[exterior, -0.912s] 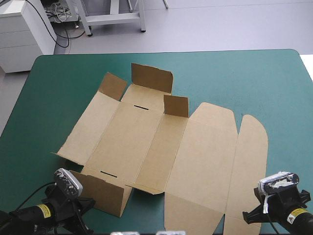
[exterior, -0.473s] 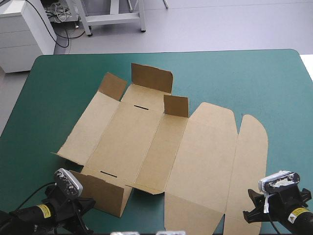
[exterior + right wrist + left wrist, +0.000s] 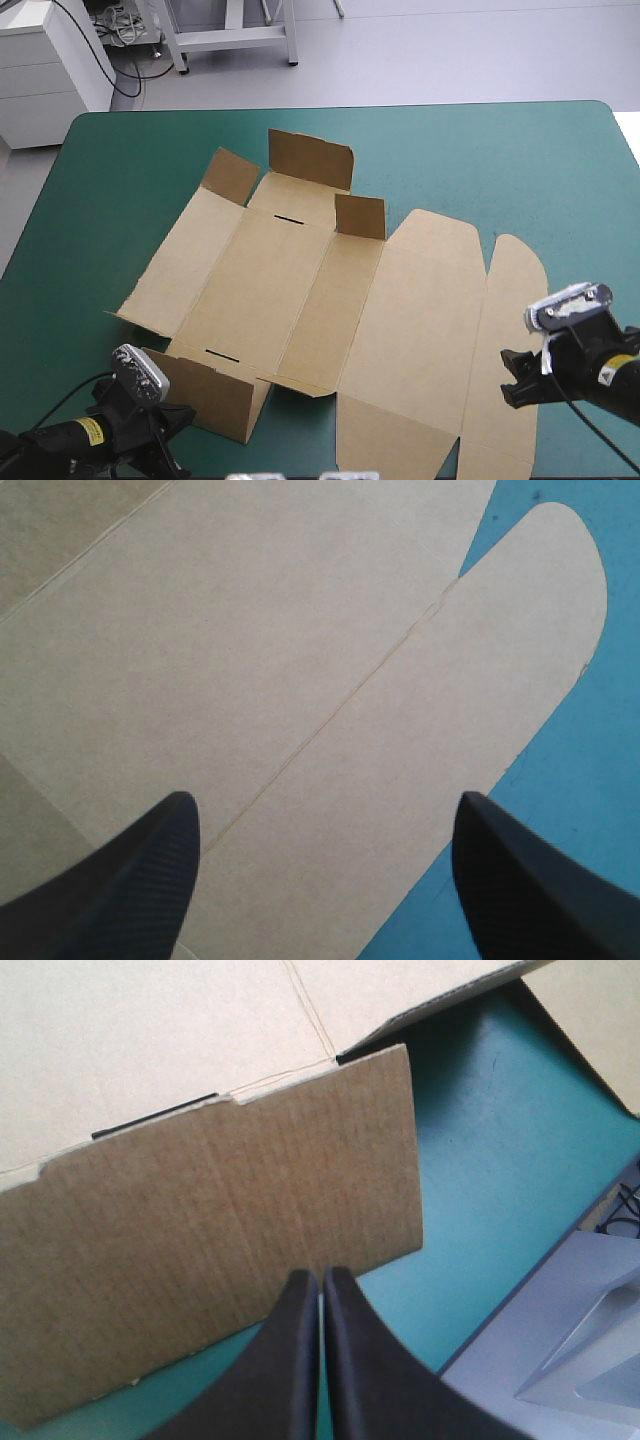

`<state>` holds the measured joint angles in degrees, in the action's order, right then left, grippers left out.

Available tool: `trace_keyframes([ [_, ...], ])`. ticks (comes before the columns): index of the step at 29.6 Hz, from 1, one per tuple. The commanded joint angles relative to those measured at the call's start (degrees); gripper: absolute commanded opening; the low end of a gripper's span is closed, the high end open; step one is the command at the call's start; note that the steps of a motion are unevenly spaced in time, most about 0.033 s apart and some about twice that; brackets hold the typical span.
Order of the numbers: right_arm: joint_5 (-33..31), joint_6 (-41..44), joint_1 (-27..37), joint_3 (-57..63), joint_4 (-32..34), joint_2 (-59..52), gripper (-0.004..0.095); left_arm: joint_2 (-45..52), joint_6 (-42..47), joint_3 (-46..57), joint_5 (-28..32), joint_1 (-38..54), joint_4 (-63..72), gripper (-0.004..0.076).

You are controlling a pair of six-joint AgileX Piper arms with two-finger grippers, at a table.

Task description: Fold the box

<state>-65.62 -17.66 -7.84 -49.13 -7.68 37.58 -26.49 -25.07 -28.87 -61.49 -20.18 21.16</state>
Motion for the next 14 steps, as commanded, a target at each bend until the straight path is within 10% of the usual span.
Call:
trace_keyframes([
  [1,-0.88,-3.10,-0.09,-8.25,-0.62,7.07,0.0662,-0.27,0.21,-1.43,2.36,-0.17,2.14,-0.0008],
  [14,-1.31,-11.91,-0.09,-34.64,-6.79,32.22,0.0659,-0.27,0.21,-1.43,2.36,-0.17,2.14,-0.0008],
])
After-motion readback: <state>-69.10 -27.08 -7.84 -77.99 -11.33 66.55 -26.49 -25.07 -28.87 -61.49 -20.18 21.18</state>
